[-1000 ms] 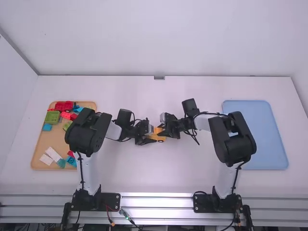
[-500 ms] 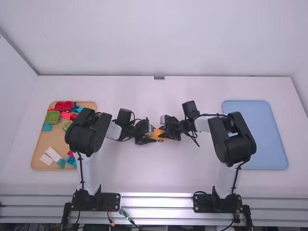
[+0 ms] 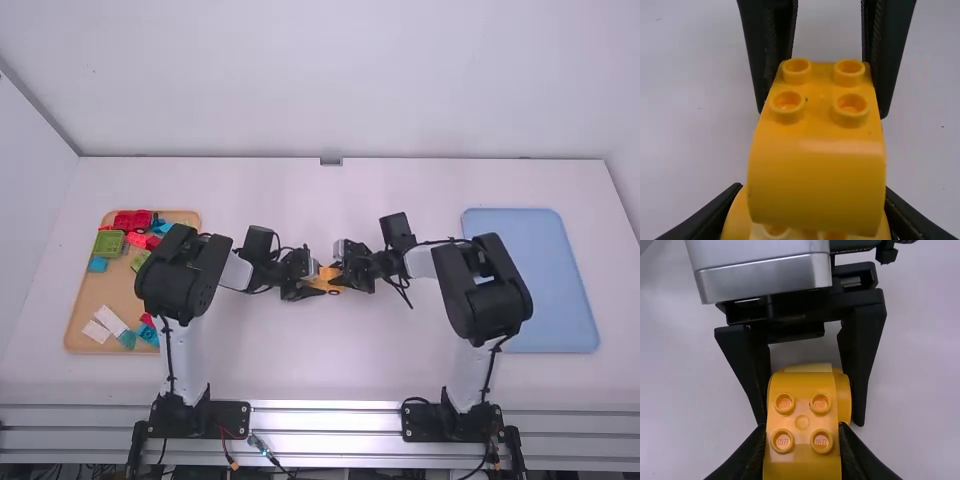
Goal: Assemble lego blocks to make yellow taxi
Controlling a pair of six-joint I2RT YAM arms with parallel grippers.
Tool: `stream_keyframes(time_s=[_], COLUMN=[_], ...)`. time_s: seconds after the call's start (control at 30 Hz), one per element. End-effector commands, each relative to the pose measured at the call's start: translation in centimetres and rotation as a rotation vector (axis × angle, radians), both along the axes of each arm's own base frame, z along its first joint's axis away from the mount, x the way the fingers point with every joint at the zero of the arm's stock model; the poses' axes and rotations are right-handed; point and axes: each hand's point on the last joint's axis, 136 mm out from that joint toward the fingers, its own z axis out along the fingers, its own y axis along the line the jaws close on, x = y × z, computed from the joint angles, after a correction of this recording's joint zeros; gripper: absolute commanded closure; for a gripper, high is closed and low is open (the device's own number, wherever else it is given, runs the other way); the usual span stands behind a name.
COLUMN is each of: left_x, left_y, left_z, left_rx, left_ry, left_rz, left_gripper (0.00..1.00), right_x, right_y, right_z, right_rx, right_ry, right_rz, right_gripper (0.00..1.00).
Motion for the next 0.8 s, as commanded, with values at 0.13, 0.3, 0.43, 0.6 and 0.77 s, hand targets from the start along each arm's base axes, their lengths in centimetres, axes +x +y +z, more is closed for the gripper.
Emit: stream_keyframes(time_s=[0.13, 0.3, 0.43, 0.6, 0.77], left_x=[0.0, 0.0, 0.0, 0.1, 0.0], left_y=[-0.2, -0.2, -0.2, -0.3, -0.3], left_z=[-0.5, -0.5, -0.5, -0.5, -0.5], left_rx=[0.003, 0.003, 0.003, 0.001, 0.002], left_ry=[0.007, 0.008, 0.007, 0.000, 0.002], left_rz=[-0.009, -0.009, -0.011, -0.011, -0.011], left_gripper=[0.45, 0.45, 0.45, 0.45, 0.46], right_x=[-1.0, -0.8, -0.8, -1.4, -1.8], right_y=[0.8, 0.8, 0.4, 0.4, 0.3], right_z=[-1.4, -1.6, -2.0, -3.6, -5.1], right_rx=[-0.056, -0.067, -0.090, -0.195, -0.308], right_ry=[0.020, 0.030, 0.045, 0.041, 0.027], right_rz=[0.004, -0.011, -0.028, -0.034, -0.047], right_gripper=[0.82, 0.83, 0.82, 0.83, 0.88])
